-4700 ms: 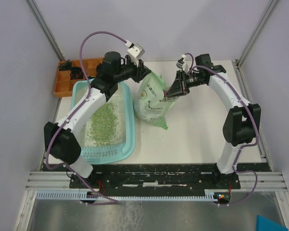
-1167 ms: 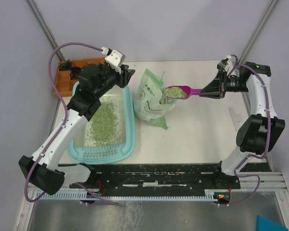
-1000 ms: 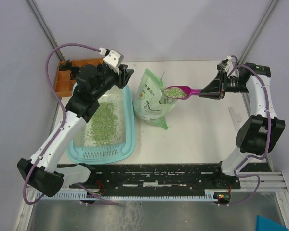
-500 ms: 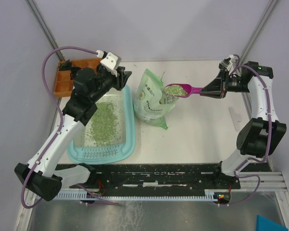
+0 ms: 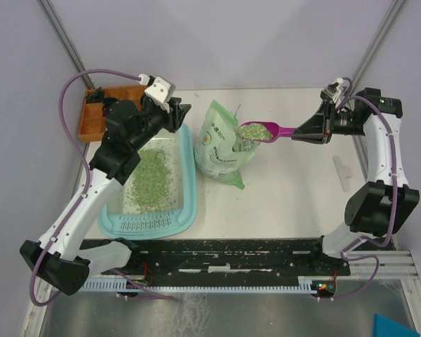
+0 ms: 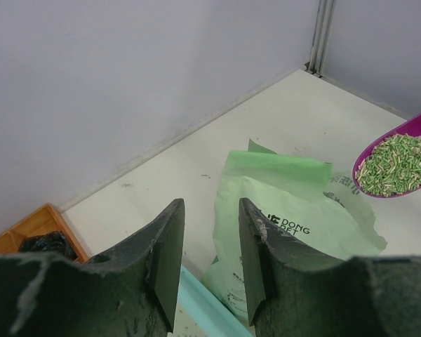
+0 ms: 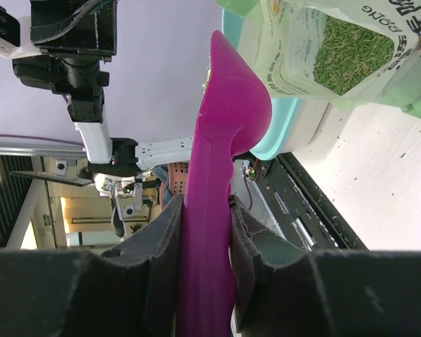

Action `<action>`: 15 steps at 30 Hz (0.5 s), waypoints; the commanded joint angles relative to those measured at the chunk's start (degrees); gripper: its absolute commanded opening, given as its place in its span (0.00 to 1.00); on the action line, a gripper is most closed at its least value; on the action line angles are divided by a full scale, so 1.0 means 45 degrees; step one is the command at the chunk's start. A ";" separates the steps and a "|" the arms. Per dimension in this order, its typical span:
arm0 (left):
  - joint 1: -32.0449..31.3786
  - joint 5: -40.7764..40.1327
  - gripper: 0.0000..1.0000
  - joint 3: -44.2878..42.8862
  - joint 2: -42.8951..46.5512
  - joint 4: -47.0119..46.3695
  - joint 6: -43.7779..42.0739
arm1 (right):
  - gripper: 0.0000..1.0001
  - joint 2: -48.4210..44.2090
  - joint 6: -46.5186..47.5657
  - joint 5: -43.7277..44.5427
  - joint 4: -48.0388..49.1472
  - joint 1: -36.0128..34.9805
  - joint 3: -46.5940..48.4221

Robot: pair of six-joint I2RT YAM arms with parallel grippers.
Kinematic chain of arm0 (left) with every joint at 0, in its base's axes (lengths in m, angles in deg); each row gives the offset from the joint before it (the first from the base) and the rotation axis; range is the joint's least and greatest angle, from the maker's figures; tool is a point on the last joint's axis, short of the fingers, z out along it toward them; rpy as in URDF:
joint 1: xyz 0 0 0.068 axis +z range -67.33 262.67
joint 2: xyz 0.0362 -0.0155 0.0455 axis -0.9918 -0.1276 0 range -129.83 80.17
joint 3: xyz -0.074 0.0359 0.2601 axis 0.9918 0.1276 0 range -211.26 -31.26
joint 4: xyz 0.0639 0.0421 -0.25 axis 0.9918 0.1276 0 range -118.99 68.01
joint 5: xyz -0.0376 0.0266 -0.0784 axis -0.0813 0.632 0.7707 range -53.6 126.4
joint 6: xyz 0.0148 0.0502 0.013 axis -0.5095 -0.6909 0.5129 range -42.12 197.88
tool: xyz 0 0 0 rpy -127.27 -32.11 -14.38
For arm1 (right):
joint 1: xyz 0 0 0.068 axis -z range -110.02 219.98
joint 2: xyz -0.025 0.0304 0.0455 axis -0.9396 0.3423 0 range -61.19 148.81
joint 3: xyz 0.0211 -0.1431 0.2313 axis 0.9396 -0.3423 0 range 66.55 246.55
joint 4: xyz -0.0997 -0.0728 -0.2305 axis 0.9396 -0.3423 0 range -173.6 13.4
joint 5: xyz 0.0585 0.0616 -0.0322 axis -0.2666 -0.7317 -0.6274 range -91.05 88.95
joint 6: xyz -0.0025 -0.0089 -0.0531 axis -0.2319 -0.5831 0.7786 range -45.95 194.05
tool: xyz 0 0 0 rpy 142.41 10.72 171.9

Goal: Fill the litter box with clean litter
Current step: Pour the cat litter into the litter box.

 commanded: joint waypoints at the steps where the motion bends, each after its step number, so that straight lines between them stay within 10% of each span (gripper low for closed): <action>1: -0.0035 -0.0133 0.44 0.0067 0.0458 -0.0346 -0.0381 | 0.02 -0.0665 -0.0495 -0.0609 0.0535 -0.0263 0.0445; 15: -0.0051 -0.0725 0.44 0.0551 0.1430 -0.0045 -0.0514 | 0.02 -0.1003 -0.4037 0.0017 0.3964 -0.2493 0.0683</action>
